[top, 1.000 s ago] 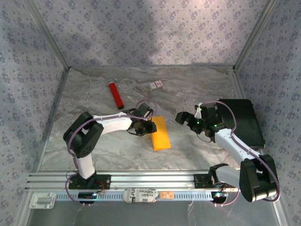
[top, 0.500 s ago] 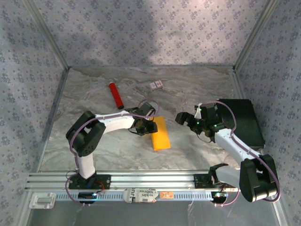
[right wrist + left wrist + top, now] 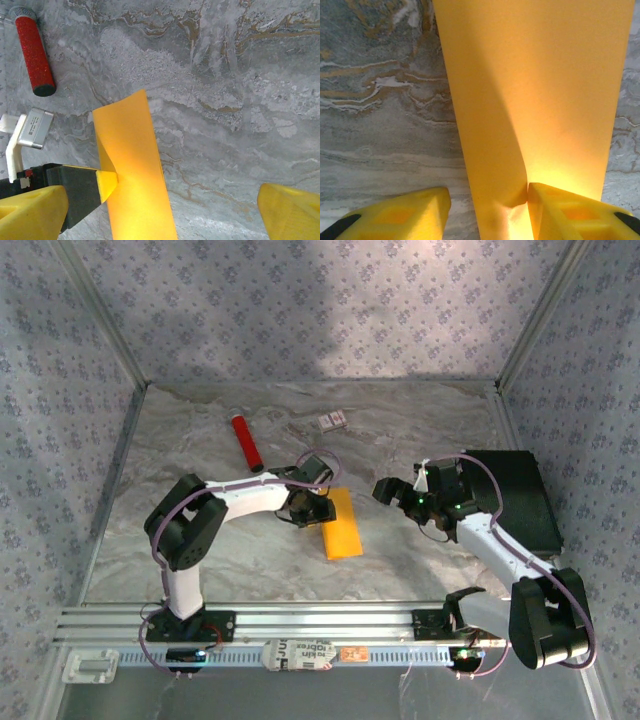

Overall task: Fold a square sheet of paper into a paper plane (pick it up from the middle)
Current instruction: First fold the square sheet of paper in half at the center of the table.

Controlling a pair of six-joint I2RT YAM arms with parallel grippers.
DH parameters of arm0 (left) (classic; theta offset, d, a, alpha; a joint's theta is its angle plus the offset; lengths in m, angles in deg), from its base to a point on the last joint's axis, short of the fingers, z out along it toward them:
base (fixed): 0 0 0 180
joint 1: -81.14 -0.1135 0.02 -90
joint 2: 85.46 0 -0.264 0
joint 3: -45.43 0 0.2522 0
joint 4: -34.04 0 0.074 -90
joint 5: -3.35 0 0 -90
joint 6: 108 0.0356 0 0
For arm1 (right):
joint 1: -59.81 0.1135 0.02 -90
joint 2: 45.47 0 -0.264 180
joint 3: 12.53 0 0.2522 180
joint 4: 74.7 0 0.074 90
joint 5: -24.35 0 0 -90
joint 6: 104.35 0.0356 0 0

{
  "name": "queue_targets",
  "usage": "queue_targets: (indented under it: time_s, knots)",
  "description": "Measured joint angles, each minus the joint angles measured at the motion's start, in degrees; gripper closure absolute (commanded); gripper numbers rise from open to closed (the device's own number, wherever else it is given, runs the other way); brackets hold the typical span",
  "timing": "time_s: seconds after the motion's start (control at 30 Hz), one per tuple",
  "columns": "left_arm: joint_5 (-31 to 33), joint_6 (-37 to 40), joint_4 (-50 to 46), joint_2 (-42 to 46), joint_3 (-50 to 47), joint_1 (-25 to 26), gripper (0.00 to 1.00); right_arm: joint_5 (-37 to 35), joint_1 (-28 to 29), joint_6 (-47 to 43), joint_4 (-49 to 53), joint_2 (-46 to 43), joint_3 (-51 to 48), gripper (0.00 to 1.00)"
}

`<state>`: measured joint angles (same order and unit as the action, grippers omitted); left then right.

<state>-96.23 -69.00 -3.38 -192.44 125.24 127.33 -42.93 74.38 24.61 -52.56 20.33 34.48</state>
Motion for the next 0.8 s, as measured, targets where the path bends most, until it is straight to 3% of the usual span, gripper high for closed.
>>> queue_targets:
  time_s: [0.8]
  knots:
    - [0.22, 1.46, -3.26, -1.84, 2.60, 0.35, 0.53, -0.04, 0.37, 0.00, 0.02, 0.33, 0.13, 0.01]
